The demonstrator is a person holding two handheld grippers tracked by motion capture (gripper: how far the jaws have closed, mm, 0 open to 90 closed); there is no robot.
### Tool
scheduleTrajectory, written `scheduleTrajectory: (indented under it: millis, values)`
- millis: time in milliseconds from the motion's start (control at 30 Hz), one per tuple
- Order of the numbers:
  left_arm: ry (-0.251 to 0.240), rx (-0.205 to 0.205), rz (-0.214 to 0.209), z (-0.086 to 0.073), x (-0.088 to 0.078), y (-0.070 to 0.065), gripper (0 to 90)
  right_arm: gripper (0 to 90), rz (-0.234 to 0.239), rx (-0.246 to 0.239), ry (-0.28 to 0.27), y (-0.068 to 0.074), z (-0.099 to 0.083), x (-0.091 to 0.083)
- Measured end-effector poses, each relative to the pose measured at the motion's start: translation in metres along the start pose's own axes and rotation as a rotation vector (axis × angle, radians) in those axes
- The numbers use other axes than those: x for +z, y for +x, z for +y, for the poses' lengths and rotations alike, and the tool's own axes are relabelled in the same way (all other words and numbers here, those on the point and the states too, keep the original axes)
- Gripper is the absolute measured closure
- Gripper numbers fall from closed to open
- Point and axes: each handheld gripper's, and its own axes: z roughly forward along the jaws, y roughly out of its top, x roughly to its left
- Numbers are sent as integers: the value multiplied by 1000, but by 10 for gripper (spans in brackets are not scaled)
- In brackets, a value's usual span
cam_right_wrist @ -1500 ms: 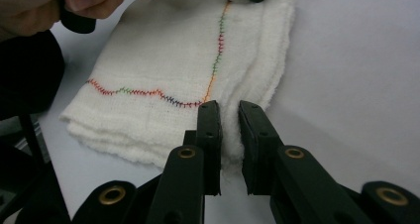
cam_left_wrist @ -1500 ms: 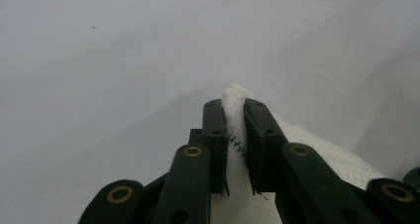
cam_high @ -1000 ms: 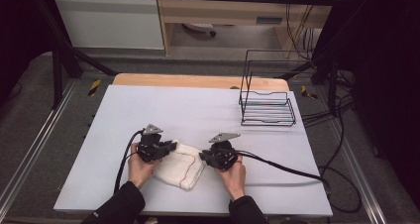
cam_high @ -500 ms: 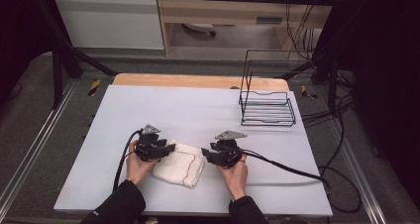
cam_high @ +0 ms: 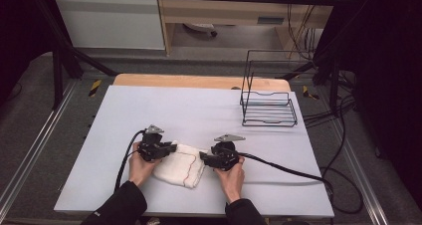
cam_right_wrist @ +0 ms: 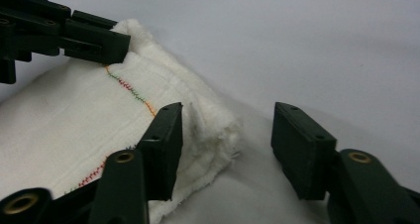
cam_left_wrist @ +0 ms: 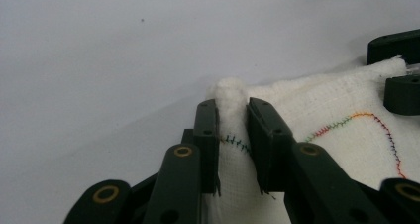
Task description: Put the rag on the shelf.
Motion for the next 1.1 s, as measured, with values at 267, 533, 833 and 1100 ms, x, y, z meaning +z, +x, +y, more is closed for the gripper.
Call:
scheduleTrajectory:
  millis: [267,533,833,1100]
  values:
    - [-16,55,28,-2,0,-5,768,700,-19,-16,-1,14,-3,4]
    - [-50,8,13,-2,-4,-3,790,799,21,-8,-7,13,1,2]
    - [-231,-7,-17,3,-39,-6,794,800,106,-66,-138,16,16,-24]
    - [-333,30,-1,7,-58,-21,796,804,128,-132,-237,19,25,-46]
